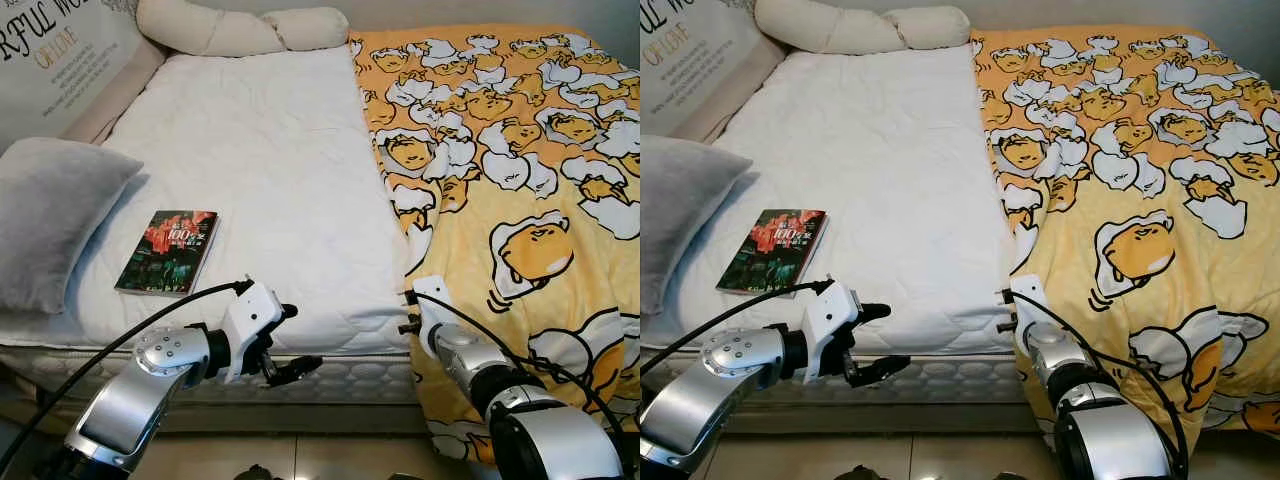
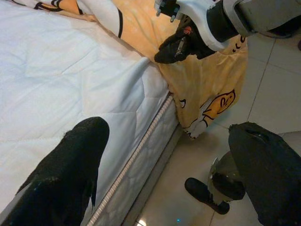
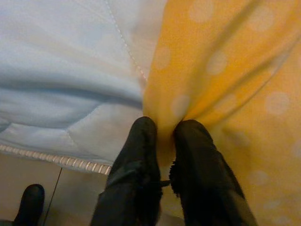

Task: Clean up the room

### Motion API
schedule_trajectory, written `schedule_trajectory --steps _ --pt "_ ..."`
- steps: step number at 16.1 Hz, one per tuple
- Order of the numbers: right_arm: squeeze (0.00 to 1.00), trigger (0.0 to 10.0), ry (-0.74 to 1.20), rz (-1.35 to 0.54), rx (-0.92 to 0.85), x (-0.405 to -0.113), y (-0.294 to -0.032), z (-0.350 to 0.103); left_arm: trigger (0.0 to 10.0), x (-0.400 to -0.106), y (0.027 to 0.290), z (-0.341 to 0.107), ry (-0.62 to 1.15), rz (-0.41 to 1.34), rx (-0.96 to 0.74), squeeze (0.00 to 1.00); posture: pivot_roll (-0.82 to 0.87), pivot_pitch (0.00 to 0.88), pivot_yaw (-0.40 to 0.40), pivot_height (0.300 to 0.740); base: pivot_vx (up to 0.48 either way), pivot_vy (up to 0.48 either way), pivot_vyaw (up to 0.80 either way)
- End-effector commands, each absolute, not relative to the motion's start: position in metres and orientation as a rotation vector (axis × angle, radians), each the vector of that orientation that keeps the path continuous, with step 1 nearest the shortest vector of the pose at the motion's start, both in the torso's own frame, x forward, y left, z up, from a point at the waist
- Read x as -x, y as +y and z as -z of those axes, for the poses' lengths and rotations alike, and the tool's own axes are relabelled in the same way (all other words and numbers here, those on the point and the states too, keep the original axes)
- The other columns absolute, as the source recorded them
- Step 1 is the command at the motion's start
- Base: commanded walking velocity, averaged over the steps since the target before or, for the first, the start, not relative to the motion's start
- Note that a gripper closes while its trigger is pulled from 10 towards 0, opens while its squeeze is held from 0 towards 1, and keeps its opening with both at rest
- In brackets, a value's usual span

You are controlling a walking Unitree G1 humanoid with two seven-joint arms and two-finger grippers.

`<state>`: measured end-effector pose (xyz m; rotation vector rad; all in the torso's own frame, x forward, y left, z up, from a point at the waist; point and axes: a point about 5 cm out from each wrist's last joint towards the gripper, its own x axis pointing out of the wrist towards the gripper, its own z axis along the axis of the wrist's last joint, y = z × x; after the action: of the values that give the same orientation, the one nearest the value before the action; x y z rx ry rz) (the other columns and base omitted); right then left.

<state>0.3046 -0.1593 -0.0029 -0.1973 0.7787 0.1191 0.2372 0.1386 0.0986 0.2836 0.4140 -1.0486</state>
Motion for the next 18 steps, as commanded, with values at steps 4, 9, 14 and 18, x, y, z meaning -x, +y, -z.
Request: schedule_trajectory --steps 4,9,14,18 --pt "0.00 0.0 0.772 -0.130 0.217 -0.306 -0.161 0.001 10.0 -0.237 0.138 -0.103 0.389 1.045 -0.293 0.00 0.05 0.002 0.041 0.740 0.000 0.000 0.00" --pt "0.00 0.0 0.758 -0.160 0.164 -0.306 -0.159 0.001 10.0 -0.239 0.139 -0.104 0.375 1.025 -0.299 0.00 0.04 0.000 0.041 0.740 0.000 0.000 0.00" --pt "0.00 0.0 0.709 -0.334 -0.028 -0.309 -0.135 -0.009 10.0 -0.242 0.142 -0.105 0.361 1.003 -0.302 0.00 0.03 0.000 0.040 0.740 0.000 0.000 0.00" --pt "0.00 0.0 0.672 -0.391 -0.111 -0.311 -0.125 -0.025 10.0 -0.243 0.143 -0.107 0.352 0.999 -0.304 0.00 0.03 0.000 0.043 0.740 0.000 0.000 0.00"
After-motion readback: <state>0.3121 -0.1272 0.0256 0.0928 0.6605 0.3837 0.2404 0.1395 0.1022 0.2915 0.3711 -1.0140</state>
